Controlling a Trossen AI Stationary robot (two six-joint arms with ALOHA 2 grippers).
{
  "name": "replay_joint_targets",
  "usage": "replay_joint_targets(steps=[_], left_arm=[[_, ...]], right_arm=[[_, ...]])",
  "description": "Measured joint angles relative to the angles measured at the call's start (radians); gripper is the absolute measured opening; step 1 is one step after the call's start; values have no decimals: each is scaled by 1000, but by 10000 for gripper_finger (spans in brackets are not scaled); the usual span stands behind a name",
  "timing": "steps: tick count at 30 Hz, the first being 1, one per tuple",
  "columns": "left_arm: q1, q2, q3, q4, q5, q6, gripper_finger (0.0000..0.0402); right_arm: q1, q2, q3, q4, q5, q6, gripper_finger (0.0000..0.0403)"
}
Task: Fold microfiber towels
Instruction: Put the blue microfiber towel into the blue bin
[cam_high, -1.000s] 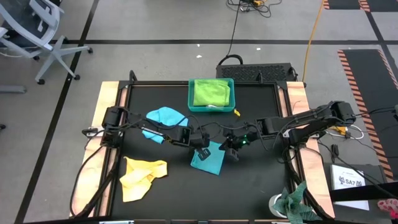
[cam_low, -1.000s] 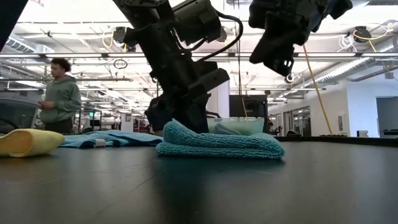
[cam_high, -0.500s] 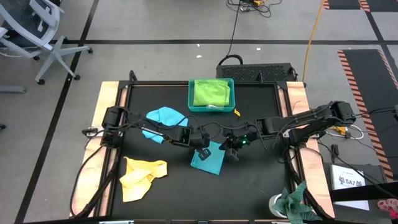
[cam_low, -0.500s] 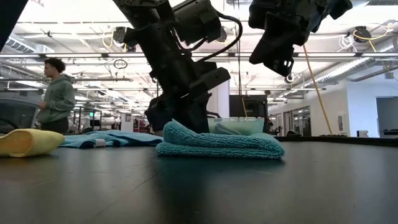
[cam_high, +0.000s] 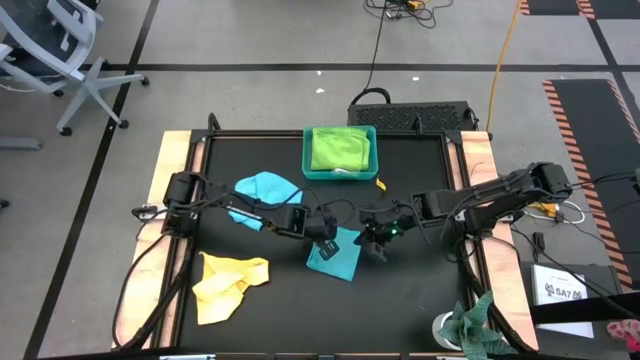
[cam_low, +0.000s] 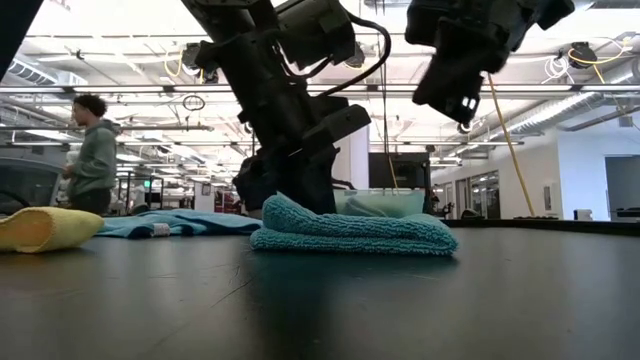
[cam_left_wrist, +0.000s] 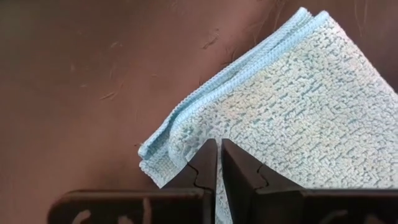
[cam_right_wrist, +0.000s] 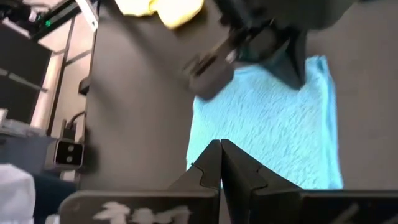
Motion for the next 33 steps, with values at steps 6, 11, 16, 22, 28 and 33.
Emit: replay_joint_targets(steps=[6,11,16,22,28,33], left_arm=[[1,0,0,-5,-7,0,26],[1,0,0,-6,-7,2,26],[2,0,0,-6,-8,2,26],[2,0,0,-7,-26,1,26],[3,0,0,-31,-27,-4,26],[3,0,0,-39,-34,-44,26]], right_arm=[[21,0,-70,51,-20,48,0],[45,0,-161,241,-20,106,0],[60,0,-202,360,-18,129,0],[61,13,-226,354,-15,123,0],[52,84,-248,351,34,116,0],[36,113,-248,350,17,190,0]])
